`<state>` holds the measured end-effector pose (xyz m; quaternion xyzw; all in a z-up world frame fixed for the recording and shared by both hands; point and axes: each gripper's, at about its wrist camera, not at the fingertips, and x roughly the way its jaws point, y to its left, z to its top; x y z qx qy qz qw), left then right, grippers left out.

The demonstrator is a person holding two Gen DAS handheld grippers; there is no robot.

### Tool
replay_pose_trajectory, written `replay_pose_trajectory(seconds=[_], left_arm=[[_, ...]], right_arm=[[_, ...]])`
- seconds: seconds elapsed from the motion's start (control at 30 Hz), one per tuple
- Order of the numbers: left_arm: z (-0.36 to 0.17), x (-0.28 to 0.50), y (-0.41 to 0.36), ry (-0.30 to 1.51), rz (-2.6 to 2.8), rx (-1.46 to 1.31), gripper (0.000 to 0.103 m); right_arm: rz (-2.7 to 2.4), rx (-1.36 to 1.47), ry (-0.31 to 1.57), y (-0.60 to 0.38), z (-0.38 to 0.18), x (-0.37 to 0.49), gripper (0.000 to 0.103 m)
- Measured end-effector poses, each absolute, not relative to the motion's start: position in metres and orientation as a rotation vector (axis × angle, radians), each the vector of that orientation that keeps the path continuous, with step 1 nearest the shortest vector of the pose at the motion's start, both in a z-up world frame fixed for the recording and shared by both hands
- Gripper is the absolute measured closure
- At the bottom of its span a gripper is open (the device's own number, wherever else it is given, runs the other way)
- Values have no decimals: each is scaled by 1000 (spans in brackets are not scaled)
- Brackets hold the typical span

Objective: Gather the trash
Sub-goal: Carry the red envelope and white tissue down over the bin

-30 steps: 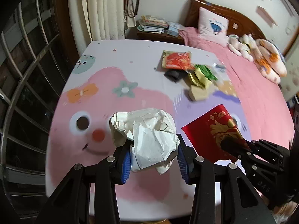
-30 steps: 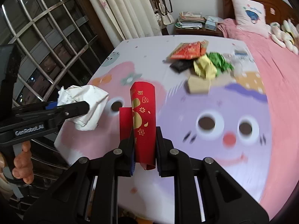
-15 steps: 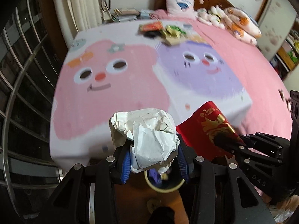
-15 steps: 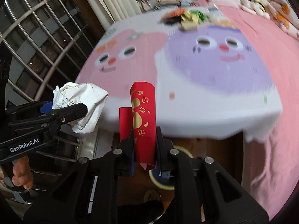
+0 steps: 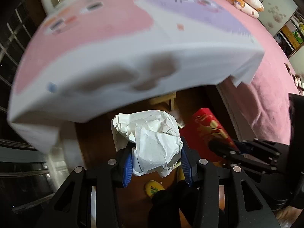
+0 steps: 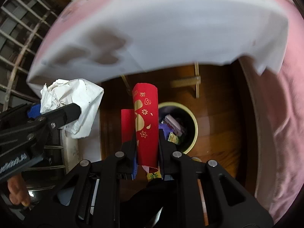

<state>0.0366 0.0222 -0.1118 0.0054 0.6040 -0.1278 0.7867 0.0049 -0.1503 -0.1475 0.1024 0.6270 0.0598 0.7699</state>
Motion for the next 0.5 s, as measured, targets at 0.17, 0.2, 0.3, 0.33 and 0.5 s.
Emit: replay_pose_trajectory(seconds=[0.17, 0.2, 0.3, 0.33, 0.5], left_arm=[[-186, 40, 6, 1336, -281, 14, 60], [-205, 40, 4, 1345, -281, 12, 60], [-254, 43, -4, 1376, -270, 0, 59], [-267, 44, -6, 1387, -266, -6, 59], [-340, 51, -10, 1435, -248, -51, 56]], right_arm=[[99, 256, 1409, -167, -228, -6, 89], [91, 269, 1422, -171, -245, -7, 89], [77, 289, 1449, -183, -293, -3, 88], [72, 291, 1461, -186, -311, -3, 88], [63, 281, 1503, -195, -375, 7, 88]])
